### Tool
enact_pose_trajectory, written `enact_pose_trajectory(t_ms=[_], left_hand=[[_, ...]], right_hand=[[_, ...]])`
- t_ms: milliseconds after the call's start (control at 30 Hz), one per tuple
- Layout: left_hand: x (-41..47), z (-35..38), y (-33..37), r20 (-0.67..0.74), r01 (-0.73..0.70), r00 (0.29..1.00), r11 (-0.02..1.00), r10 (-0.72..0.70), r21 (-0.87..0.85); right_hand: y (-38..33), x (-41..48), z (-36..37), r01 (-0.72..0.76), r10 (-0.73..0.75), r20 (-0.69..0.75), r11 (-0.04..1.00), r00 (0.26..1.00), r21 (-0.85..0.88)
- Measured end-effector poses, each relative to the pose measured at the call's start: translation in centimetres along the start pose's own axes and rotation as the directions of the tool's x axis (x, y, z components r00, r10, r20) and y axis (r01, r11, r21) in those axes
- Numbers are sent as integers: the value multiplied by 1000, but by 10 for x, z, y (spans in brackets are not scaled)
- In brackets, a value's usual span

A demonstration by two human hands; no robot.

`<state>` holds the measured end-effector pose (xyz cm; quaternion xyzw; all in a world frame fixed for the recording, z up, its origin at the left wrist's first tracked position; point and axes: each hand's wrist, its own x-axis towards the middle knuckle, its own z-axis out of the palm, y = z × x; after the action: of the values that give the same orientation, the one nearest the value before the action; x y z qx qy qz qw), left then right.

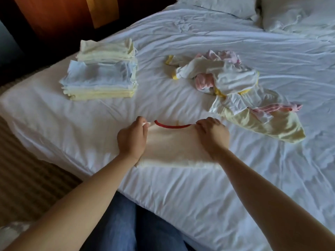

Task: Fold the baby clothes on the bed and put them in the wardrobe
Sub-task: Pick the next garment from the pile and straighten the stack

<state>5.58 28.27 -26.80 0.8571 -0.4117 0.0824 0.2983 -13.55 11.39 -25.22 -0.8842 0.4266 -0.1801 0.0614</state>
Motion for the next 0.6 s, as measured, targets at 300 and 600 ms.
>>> enact_pose_trajectory(t_ms=[300,600], left_hand=[[6,7,-10,74,51,996,997,-46,-62],[-26,5,25,454,-315,856,946,246,82]], right_hand=[[5,3,11,49,-48,25,998,999,-44],[-6,-48,0,124,-92,309,989,946,-84]])
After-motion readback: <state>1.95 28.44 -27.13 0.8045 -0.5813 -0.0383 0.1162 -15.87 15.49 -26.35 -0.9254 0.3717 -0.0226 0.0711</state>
